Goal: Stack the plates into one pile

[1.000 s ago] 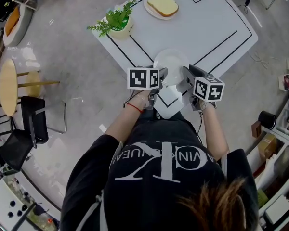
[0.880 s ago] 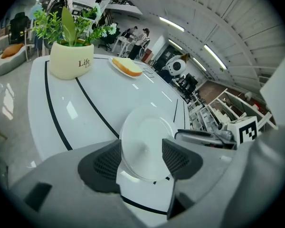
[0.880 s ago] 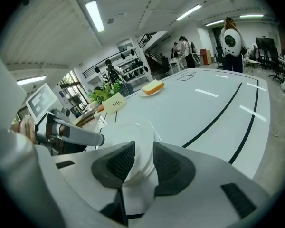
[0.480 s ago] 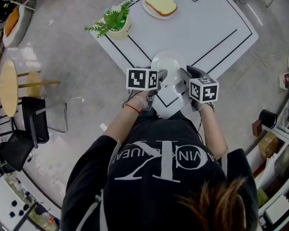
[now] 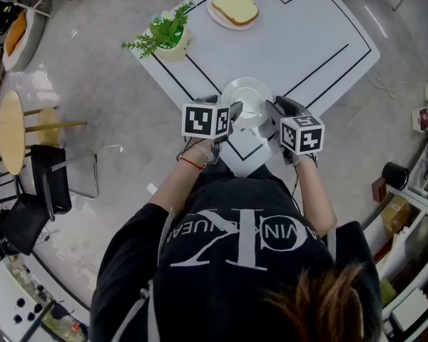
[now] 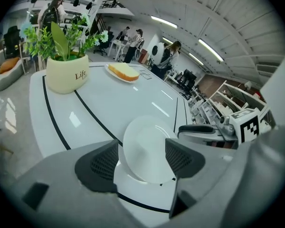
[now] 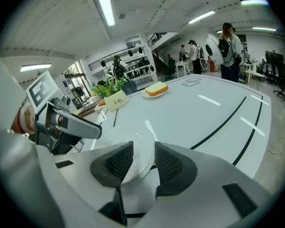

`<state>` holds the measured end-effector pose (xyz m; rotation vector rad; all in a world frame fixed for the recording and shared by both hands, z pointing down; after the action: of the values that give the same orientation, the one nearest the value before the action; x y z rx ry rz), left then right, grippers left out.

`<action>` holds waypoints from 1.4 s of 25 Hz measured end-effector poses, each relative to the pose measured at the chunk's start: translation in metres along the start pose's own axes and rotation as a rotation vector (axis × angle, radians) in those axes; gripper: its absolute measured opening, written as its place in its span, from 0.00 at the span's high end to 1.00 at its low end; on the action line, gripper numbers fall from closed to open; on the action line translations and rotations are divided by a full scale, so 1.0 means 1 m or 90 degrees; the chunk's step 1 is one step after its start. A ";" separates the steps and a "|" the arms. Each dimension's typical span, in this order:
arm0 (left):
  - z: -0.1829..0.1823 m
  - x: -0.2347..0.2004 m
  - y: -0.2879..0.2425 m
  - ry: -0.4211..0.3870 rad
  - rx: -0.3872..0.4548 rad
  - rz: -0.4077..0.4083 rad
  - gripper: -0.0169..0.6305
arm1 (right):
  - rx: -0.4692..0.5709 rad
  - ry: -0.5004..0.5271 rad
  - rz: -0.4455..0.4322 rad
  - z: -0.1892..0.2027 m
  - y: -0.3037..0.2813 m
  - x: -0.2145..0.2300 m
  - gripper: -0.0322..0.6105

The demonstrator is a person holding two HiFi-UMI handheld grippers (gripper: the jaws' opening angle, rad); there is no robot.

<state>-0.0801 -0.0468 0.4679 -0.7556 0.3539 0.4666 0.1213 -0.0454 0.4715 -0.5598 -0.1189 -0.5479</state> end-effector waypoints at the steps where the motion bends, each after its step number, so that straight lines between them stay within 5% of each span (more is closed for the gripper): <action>1: -0.003 -0.001 0.001 -0.008 0.011 -0.004 0.49 | 0.011 -0.001 0.000 -0.002 0.001 0.002 0.73; 7: -0.026 -0.010 0.005 -0.038 0.114 0.003 0.53 | 0.081 -0.005 -0.008 -0.022 0.005 0.009 0.74; 15: -0.063 -0.016 0.031 -0.197 0.272 -0.006 0.69 | 0.196 0.011 -0.014 -0.058 0.021 0.018 0.78; 24: -0.120 -0.006 0.066 -0.281 0.427 -0.001 0.74 | 0.323 0.048 -0.036 -0.114 0.043 0.017 0.80; 28: -0.136 -0.001 0.078 -0.305 0.473 0.019 0.78 | 0.363 0.075 -0.049 -0.134 0.048 0.010 0.83; 35: -0.152 0.000 0.098 -0.324 0.515 -0.019 0.90 | 0.425 0.092 -0.064 -0.163 0.056 0.002 0.92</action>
<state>-0.1525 -0.0942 0.3087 0.1519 0.0321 0.4227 0.1459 -0.0937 0.3073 0.1360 -0.1823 -0.6048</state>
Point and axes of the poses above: the fingertips, and each gripper's own axes: y backward along the fingers, x to its right, z out of its underside, the point moved 8 cm from there along y, backward along the fingers, and after that the axes turned 15 degrees about x, right-handed, at the moved point
